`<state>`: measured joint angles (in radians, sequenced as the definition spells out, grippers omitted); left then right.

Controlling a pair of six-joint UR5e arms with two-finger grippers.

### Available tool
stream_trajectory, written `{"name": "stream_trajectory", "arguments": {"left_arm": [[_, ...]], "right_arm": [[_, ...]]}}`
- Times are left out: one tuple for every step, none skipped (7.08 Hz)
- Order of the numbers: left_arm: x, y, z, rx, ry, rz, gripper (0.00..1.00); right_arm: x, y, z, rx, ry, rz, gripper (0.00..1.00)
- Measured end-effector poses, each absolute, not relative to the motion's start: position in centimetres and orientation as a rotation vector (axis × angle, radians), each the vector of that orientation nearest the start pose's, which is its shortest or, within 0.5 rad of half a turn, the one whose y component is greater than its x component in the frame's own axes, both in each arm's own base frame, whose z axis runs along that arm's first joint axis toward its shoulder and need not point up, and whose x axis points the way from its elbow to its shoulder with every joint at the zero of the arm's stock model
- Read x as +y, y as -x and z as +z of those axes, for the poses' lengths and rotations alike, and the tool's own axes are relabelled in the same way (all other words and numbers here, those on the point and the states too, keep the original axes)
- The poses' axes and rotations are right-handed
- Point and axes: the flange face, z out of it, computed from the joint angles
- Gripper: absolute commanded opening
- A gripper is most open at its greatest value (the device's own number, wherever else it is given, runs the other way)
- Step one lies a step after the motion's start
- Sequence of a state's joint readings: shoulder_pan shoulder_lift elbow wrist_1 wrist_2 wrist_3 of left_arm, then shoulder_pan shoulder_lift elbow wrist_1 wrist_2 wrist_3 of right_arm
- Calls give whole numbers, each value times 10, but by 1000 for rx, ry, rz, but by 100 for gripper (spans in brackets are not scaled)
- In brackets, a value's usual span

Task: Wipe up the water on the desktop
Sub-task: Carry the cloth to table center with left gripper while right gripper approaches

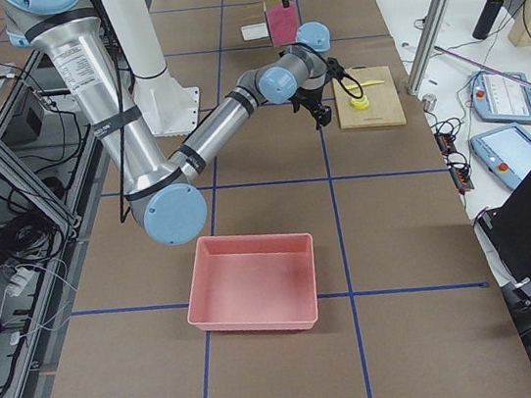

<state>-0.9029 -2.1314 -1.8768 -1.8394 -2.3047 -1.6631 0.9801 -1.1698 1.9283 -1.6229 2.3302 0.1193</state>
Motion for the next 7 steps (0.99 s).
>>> {"name": "stream_trajectory", "arguments": {"left_arm": [[-502, -331, 145, 1237, 175, -465, 0], [-503, -348, 132, 1228, 176, -488, 0], [-509, -369, 117, 1220, 178, -520, 0], [-516, -390, 104, 1211, 179, -550, 0], [-520, -407, 97, 1201, 178, -575, 0], [-519, -421, 95, 1193, 180, -600, 0], [-516, -430, 93, 1190, 198, -633, 0]], "right_arm": [[-497, 290, 249, -965, -441, -709, 100], [-478, 322, 232, -989, -537, -685, 100], [-451, 362, 218, -1012, -628, -620, 100], [-426, 393, 207, -1037, -680, -559, 100], [-411, 409, 198, -1054, -704, -532, 100], [-406, 415, 191, -1065, -719, -522, 100], [-405, 417, 182, -1072, -737, -516, 100]]}}
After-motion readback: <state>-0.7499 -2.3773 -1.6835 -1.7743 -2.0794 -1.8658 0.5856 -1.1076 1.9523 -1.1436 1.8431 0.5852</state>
